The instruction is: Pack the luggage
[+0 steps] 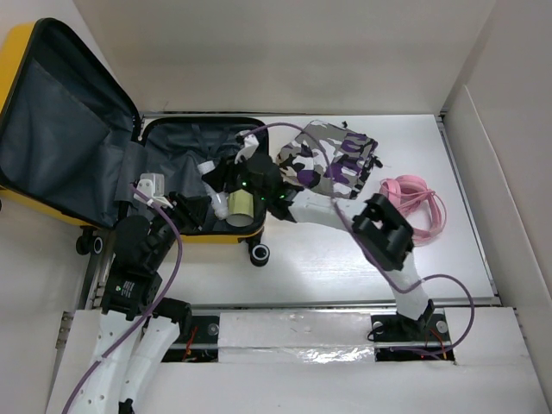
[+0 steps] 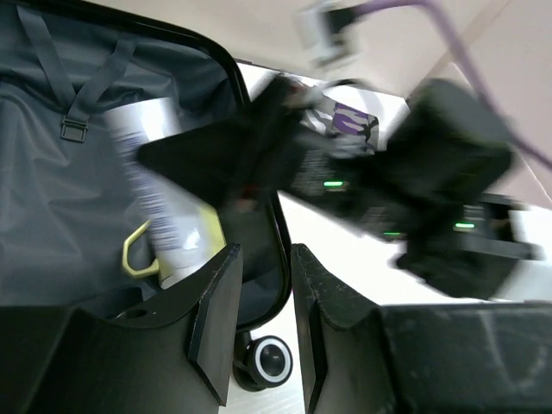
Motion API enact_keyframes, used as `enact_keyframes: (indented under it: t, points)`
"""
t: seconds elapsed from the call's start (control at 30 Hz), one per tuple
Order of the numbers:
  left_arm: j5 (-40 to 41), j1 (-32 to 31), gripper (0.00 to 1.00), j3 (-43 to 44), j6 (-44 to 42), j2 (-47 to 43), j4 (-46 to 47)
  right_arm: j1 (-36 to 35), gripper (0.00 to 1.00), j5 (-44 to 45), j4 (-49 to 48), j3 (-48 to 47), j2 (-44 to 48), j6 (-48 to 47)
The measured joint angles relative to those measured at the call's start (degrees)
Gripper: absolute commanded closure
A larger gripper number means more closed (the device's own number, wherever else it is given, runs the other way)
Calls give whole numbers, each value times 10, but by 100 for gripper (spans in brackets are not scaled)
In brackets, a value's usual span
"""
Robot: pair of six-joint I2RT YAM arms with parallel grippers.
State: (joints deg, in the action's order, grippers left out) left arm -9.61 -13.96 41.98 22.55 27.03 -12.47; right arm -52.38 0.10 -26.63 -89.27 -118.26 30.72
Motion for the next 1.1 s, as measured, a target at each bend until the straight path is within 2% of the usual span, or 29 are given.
enact_keyframes:
  t: [0.07, 0.17, 0.2, 0.3, 0.4, 0.47, 0.5, 0.53, 0.57, 0.6, 0.67, 0.8, 0.9, 0.93, 0.97, 1.0, 1.07, 1.1]
  points:
    - [0, -2, 74, 0, 0, 0, -1, -6, 64, 2, 1, -50, -61, 23]
    - [1, -5, 74, 0, 0, 0, -1, -11, 45, 3, 19, -109, -131, 40]
    - [1, -6, 74, 0, 0, 0, -2, -14, 35, 4, 26, -120, -144, 42]
    - [2, -7, 74, 0, 0, 0, -2, -16, 21, 9, 43, -123, -151, 45]
    - [2, -7, 74, 0, 0, 0, -2, -17, 18, 14, 41, -122, -135, 37]
    - [2, -7, 74, 0, 0, 0, -2, -17, 18, 16, 37, -107, -108, 28]
    - [2, -7, 74, 0, 0, 0, -2, -16, 23, 17, 35, -95, -89, 22]
    - [2, -7, 74, 0, 0, 0, -2, -15, 35, 18, 33, -77, -63, 14]
    - [2, -7, 74, 0, 0, 0, -2, -13, 53, 19, 20, -52, -36, 3]
    - [2, -7, 74, 0, 0, 0, -2, -10, 84, 21, 15, -20, -1, -9]
    - [2, -7, 75, 0, 0, 0, -2, 3, 99, 34, -1, 61, 81, -28]
    - [0, -7, 75, 0, 0, -2, -2, 79, 100, 66, -23, 257, 267, -50]
    - [-1, -7, 75, 0, 0, -3, -2, 212, 100, 109, -3, 409, 419, -51]
    - [-2, -7, 75, 0, 0, -3, -2, 263, 97, 129, 12, 451, 462, -50]
    - [-3, -7, 75, 0, 0, -3, -2, 310, 93, 153, 34, 489, 505, -50]
    - [-4, -7, 75, 0, 0, -3, -2, 351, 82, 168, 59, 522, 544, -51]
    - [-5, -7, 75, 0, 0, -5, -2, 416, 71, 185, 105, 572, 615, -56]
    - [-5, -8, 75, 0, 0, -6, -2, 442, 61, 185, 124, 589, 644, -62]
